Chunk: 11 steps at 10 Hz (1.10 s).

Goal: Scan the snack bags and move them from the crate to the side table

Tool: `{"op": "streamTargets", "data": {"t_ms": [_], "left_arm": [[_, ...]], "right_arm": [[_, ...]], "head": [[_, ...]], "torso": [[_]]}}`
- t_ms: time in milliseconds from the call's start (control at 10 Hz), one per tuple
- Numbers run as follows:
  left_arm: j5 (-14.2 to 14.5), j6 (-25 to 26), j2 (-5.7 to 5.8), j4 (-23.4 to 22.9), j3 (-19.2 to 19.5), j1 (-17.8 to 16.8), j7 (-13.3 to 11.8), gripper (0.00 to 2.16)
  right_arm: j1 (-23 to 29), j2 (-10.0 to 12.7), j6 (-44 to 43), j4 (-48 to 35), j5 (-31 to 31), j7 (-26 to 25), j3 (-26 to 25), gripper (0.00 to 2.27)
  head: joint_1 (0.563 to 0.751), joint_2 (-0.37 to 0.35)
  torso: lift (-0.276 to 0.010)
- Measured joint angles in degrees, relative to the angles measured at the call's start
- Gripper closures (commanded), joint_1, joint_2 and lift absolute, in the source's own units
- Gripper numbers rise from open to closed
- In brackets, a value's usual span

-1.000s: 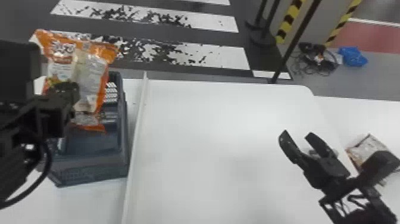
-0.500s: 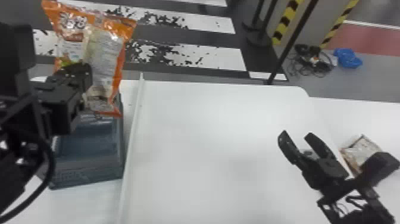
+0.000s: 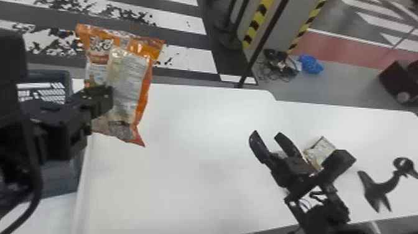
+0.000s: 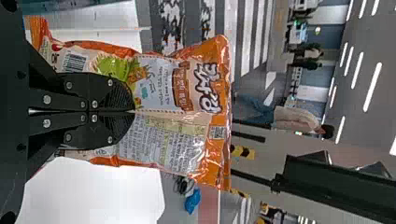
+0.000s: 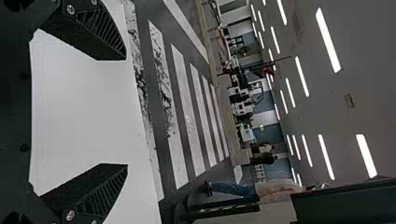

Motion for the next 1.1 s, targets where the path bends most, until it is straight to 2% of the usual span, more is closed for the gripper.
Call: {"op": "streamTargets", "data": {"t_ms": [200, 300, 500, 700, 1100], "left_arm": [[1.35, -8.35, -0.11, 10.01, 0.23, -1.16, -9.76, 1.89], [2.96, -10.93, -0.28, 15.23, -0.01, -2.32, -12.65, 1.89], [4.10, -12.99, -1.00, 24.68, -3.12, -5.68, -14.38, 1.89], [4.09, -13.14, -2.40, 33.70, -6.78, -9.09, -16.27, 1.89], [0.21, -8.84, -5.48, 46.61, -16.76, -17.43, -16.32, 1.89]], "right_arm": [[-0.08, 0.04, 0.00, 0.15, 0.17, 0.01, -0.05, 0.11], [-0.23, 0.06, 0.00, 0.25, 0.28, -0.05, -0.08, 0.11], [-0.73, 0.25, 0.15, 0.60, 0.54, -0.17, -0.09, 0.11], [-1.18, 0.46, 0.17, 0.86, 0.73, -0.25, -0.09, 0.11], [-1.67, 0.47, -0.16, 1.20, -0.19, -0.07, -0.64, 0.11]], "head": [[0.695, -0.350], [0.695, -0.350], [0.695, -0.350], [0.695, -0.350], [0.695, -0.350]], "torso": [[-0.087], [-0.087], [-0.087], [-0.087], [-0.087]]}}
